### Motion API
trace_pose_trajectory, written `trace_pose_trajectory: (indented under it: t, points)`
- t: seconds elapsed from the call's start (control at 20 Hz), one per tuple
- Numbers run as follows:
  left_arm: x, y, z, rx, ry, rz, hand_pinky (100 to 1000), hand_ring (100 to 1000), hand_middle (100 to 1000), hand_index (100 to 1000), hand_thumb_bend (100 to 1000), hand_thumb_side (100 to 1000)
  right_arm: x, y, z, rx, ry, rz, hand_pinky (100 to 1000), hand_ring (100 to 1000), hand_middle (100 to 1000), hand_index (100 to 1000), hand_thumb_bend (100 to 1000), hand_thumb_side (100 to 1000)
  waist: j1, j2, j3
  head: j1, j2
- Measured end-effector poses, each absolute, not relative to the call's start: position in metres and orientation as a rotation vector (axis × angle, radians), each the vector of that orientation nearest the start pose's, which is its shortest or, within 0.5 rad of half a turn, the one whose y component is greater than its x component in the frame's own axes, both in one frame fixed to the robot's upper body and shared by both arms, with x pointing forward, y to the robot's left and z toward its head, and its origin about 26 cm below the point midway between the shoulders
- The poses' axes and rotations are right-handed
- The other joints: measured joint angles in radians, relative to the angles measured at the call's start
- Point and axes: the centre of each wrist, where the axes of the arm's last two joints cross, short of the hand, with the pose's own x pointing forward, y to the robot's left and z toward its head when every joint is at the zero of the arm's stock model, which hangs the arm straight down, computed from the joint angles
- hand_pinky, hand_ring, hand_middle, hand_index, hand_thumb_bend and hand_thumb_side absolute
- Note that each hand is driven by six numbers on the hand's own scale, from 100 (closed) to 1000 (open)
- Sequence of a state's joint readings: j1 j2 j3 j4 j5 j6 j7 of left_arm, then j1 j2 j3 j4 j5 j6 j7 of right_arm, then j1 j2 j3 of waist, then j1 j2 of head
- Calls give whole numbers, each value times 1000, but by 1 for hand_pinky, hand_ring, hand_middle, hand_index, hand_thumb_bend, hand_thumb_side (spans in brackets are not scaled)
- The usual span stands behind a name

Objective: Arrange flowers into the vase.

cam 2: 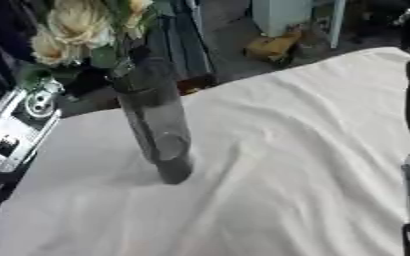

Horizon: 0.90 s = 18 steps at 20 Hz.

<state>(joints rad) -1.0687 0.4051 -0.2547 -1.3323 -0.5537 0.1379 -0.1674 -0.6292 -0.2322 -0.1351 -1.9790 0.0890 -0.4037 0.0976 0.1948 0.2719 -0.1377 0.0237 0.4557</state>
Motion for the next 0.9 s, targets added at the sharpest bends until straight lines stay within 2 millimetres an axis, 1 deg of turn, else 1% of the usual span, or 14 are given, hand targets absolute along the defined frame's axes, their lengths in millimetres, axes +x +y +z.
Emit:
trace_pose_trajectory:
  t: [0.1, 0.3, 0.35, 0.4, 0.8, 0.85, 0.9]
  points:
    - [431, 173, 317, 800, -1997, -1115, 894, 1000, 1000, 1000, 640, 1000, 318, -245, 293, 205, 3225, -503, 785, 824, 757, 911, 100, 1000, 0, 0, 1, 0, 0]
    - [429, 178, 321, 792, -1942, -1153, 894, 1000, 1000, 1000, 640, 1000, 318, -245, 293, 205, 3226, -502, 785, 824, 757, 911, 100, 1000, 0, 0, 2, -3, 0]
    - [429, 179, 322, 788, -1932, -1160, 894, 1000, 1000, 1000, 640, 1000, 318, -245, 293, 205, 3226, -502, 785, 824, 757, 911, 100, 1000, 0, 0, 2, -4, 0]
    - [428, 181, 324, 785, -1922, -1168, 894, 1000, 1000, 1000, 668, 1000, 318, -245, 293, 205, 3226, -502, 785, 824, 758, 911, 100, 1000, 0, 0, 2, -4, 0]
    - [421, 192, 338, 792, -1833, -1226, 895, 1000, 1000, 1000, 675, 1000, 318, -245, 293, 206, 3228, -499, 785, 824, 758, 911, 100, 1000, -6, -1, 8, -8, 1]
    - [420, 192, 340, 790, -1829, -1231, 907, 1000, 1000, 1000, 711, 1000, 318, -245, 293, 206, 3228, -499, 784, 824, 758, 911, 100, 1000, -6, -1, 8, -8, 1]
    - [419, 193, 341, 790, -1823, -1238, 907, 1000, 1000, 1000, 711, 1000, 318, -245, 293, 206, 3228, -498, 784, 824, 758, 911, 100, 1000, -6, -1, 8, -9, 1]
